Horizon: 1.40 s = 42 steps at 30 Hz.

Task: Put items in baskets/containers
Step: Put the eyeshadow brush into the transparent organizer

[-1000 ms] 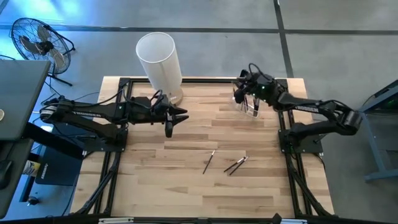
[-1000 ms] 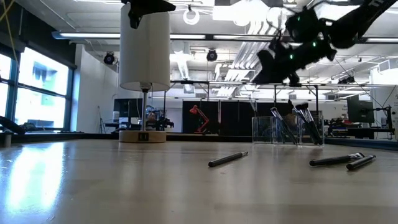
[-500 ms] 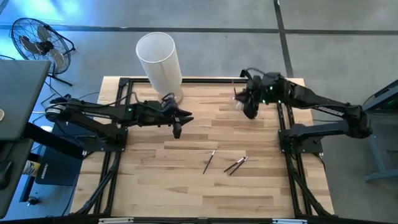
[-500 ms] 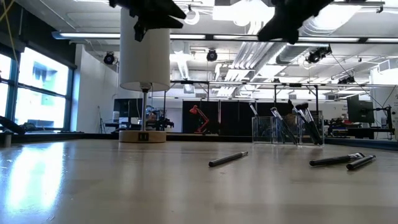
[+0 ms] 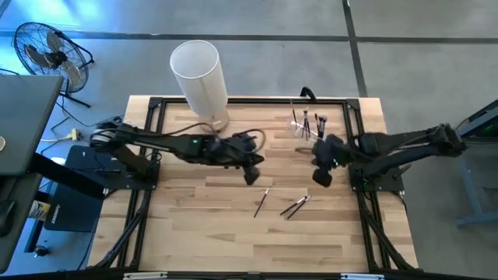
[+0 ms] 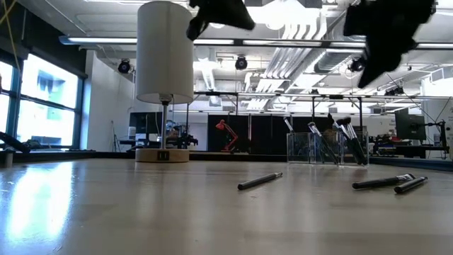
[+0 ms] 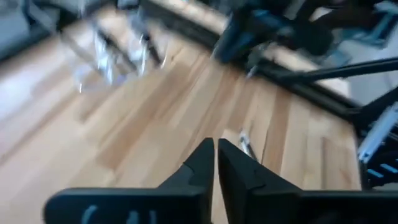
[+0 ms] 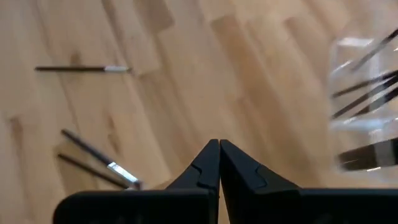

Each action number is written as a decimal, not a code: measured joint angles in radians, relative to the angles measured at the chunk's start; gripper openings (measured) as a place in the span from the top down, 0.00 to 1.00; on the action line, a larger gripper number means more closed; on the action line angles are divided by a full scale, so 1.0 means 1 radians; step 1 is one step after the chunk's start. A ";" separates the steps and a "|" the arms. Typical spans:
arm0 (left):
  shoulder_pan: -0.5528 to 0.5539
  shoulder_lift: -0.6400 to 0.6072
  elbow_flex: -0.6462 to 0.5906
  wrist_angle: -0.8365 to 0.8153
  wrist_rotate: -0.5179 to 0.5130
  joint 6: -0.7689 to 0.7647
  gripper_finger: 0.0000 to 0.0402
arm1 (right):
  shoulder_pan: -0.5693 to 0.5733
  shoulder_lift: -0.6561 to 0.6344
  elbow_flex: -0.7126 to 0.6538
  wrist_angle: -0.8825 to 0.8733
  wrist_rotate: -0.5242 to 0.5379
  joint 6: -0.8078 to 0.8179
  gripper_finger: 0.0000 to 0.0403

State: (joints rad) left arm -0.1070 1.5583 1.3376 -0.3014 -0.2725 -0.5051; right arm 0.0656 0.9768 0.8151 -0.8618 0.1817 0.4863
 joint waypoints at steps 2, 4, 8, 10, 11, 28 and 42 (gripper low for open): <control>0.002 0.055 0.067 -0.094 -0.006 -0.076 0.99 | 0.059 -0.030 -0.064 0.036 0.009 0.075 0.99; 0.002 0.117 0.136 -0.164 -0.007 -0.157 0.99 | 0.115 -0.059 -0.118 0.069 0.015 0.142 1.00; 0.002 0.231 0.246 -0.309 0.007 -0.255 0.99 | 0.206 -0.098 -0.186 0.107 0.047 0.225 1.00; 0.002 0.290 0.297 -0.317 0.047 -0.267 0.99 | 0.236 -0.103 -0.201 0.110 0.052 0.234 1.00; 0.002 0.314 0.318 -0.326 0.062 -0.267 0.99 | 0.246 -0.103 -0.204 0.110 0.052 0.236 1.00; 0.013 0.579 0.438 -0.306 0.325 -0.340 0.95 | 0.324 -0.101 -0.209 0.119 0.055 0.239 1.00; 0.031 0.636 0.439 -0.265 0.238 -0.286 0.68 | 0.324 -0.101 -0.209 0.128 0.055 0.239 1.00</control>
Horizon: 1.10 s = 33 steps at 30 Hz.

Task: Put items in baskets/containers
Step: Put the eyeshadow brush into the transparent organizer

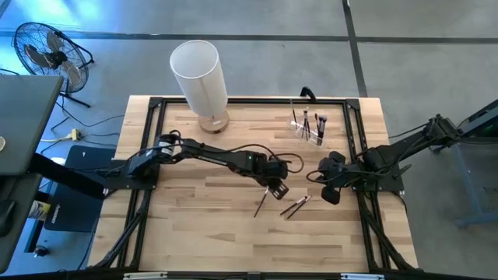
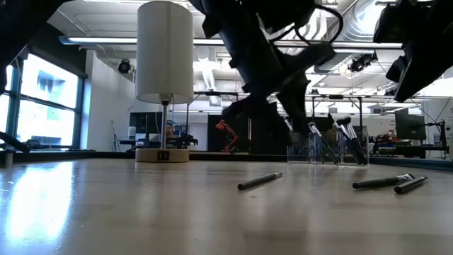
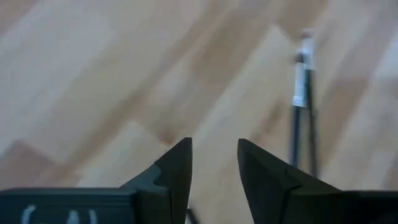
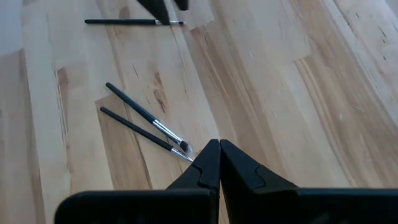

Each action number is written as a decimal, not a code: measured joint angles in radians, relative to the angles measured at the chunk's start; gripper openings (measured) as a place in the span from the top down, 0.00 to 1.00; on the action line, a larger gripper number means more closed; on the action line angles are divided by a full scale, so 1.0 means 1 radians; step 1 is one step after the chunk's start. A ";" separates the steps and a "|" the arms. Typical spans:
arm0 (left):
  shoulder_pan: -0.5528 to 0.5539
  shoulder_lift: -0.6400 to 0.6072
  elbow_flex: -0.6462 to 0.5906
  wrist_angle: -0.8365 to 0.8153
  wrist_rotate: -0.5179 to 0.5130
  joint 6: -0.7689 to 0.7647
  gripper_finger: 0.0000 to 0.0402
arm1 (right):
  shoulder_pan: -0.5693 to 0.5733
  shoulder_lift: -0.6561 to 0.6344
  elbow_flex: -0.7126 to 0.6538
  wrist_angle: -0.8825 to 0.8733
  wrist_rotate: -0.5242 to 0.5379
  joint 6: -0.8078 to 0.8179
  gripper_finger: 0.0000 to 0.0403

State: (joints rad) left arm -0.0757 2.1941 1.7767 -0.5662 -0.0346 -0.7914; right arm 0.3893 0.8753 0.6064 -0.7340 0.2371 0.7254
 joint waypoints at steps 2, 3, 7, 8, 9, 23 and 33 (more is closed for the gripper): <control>0.002 0.001 0.000 -0.025 -0.044 0.000 0.69 | 0.000 0.000 0.000 -0.001 0.000 0.000 1.00; 0.003 0.001 -0.001 -0.036 -0.059 -0.001 0.70 | 0.000 0.000 0.000 0.000 0.000 0.000 1.00; 0.004 0.001 -0.001 -0.071 -0.104 0.000 0.71 | 0.000 0.000 0.000 0.000 0.002 0.000 1.00; 0.004 0.001 -0.001 -0.073 -0.107 0.000 0.71 | 0.000 0.000 0.000 0.000 0.003 -0.001 1.00; 0.003 0.001 -0.001 -0.071 -0.107 0.000 0.71 | 0.000 0.000 0.000 0.000 0.003 -0.003 1.00; -0.020 0.036 0.000 -0.058 -0.139 0.002 0.71 | 0.000 0.000 0.000 0.000 0.019 -0.003 1.00; -0.052 0.099 0.004 -0.060 -0.120 -0.053 0.71 | 0.000 0.000 0.000 0.010 0.023 0.000 1.00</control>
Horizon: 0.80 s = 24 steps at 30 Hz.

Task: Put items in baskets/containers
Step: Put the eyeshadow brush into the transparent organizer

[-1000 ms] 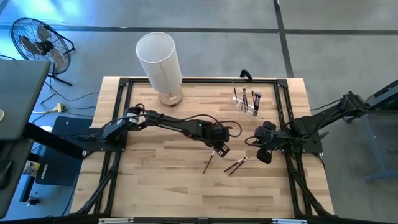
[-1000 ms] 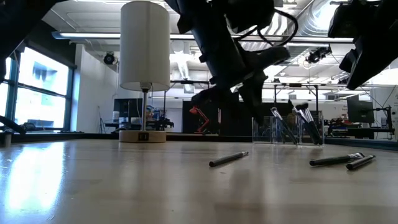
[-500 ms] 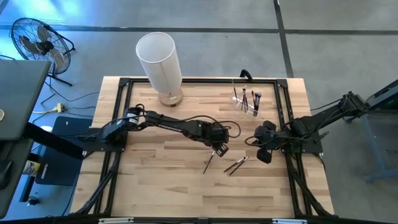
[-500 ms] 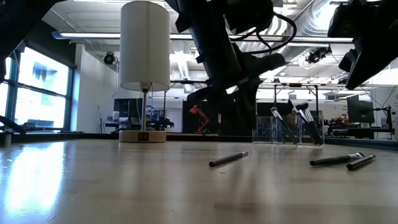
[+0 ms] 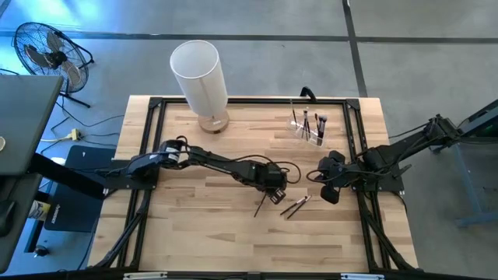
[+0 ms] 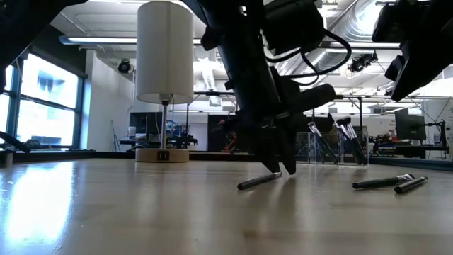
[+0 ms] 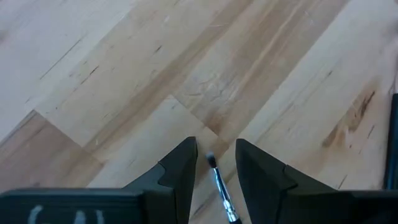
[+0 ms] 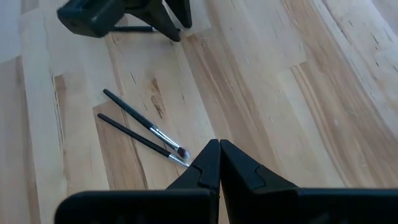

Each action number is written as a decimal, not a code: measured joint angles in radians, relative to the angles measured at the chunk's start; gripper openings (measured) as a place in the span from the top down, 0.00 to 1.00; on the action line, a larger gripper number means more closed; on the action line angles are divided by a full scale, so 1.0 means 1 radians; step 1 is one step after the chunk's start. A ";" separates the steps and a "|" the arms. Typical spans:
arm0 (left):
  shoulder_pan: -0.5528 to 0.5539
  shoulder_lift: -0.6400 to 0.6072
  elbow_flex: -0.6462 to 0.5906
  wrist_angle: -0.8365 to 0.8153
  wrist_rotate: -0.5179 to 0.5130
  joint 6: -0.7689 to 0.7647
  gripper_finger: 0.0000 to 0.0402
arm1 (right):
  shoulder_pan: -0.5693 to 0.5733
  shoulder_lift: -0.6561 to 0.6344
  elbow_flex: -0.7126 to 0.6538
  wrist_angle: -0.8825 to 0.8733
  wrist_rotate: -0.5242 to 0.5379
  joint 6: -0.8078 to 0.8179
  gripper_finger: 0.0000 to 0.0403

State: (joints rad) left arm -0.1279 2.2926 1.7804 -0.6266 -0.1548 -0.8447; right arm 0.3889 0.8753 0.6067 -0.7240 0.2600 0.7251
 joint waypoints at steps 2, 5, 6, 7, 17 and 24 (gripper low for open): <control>-0.005 0.007 0.001 -0.002 -0.002 -0.019 0.71 | 0.000 0.000 0.000 0.008 0.000 0.000 1.00; -0.010 0.009 0.001 -0.013 -0.001 -0.040 0.71 | 0.000 0.000 0.000 0.016 0.000 0.000 1.00; -0.010 0.009 0.001 -0.017 -0.001 -0.048 0.71 | 0.000 0.000 0.000 0.017 0.000 0.000 1.00; -0.011 0.010 0.001 -0.022 -0.001 -0.057 0.71 | 0.000 0.000 0.000 0.019 0.000 -0.001 1.00; -0.020 0.012 0.000 -0.070 0.013 -0.131 0.71 | 0.000 0.000 0.000 0.045 0.000 -0.007 1.00; -0.028 0.012 -0.003 -0.077 0.011 -0.133 0.71 | 0.000 0.000 0.000 0.050 -0.001 -0.007 1.00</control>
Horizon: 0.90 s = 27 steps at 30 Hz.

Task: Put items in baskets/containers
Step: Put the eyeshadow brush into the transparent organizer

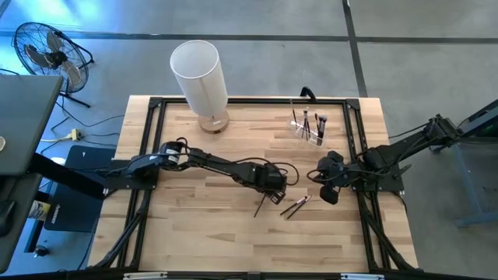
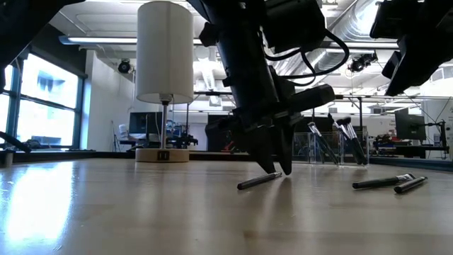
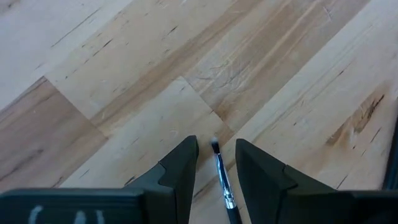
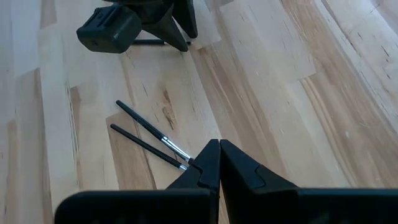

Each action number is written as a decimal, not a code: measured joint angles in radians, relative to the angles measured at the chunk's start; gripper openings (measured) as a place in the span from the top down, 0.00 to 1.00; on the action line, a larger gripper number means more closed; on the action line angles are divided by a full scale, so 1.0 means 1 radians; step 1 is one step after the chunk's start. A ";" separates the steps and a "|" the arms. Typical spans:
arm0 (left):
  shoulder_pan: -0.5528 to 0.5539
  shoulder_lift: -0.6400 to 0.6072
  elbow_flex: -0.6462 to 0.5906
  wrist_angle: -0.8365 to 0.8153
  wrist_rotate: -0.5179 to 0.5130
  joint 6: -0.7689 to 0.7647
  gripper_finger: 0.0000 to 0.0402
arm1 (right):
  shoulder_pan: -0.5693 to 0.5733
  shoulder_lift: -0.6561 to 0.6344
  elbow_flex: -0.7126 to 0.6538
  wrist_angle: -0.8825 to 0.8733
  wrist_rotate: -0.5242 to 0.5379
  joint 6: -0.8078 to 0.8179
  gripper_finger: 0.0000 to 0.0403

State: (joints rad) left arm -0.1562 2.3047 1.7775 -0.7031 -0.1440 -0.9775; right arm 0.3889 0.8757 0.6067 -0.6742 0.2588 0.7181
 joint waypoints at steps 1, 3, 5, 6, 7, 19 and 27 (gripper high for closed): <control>0.000 0.000 0.000 -0.001 0.000 0.000 0.71 | 0.000 0.000 0.000 0.000 0.000 0.000 1.00; 0.000 0.000 0.000 -0.001 0.000 0.000 0.72 | 0.000 0.000 0.000 0.001 0.000 0.000 1.00; 0.000 0.000 -0.001 -0.001 0.000 0.000 0.75 | 0.000 0.000 0.000 0.003 0.000 0.000 1.00; 0.000 0.000 -0.002 -0.001 -0.002 0.000 0.77 | 0.000 0.000 0.000 0.004 0.000 0.000 1.00; 0.000 0.000 -0.002 -0.002 -0.004 -0.001 0.81 | 0.000 0.000 0.000 0.006 0.000 0.000 1.00; 0.023 0.000 -0.003 0.020 0.019 -0.049 1.00 | 0.000 0.000 0.000 0.008 -0.011 0.000 1.00; 0.013 -0.040 -0.009 0.043 -0.151 -0.041 1.00 | 0.000 0.000 0.000 0.007 -0.011 -0.004 1.00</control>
State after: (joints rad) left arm -0.1434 2.2649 1.7688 -0.6596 -0.2952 -1.0181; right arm 0.3889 0.8753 0.6071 -0.6674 0.2478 0.7139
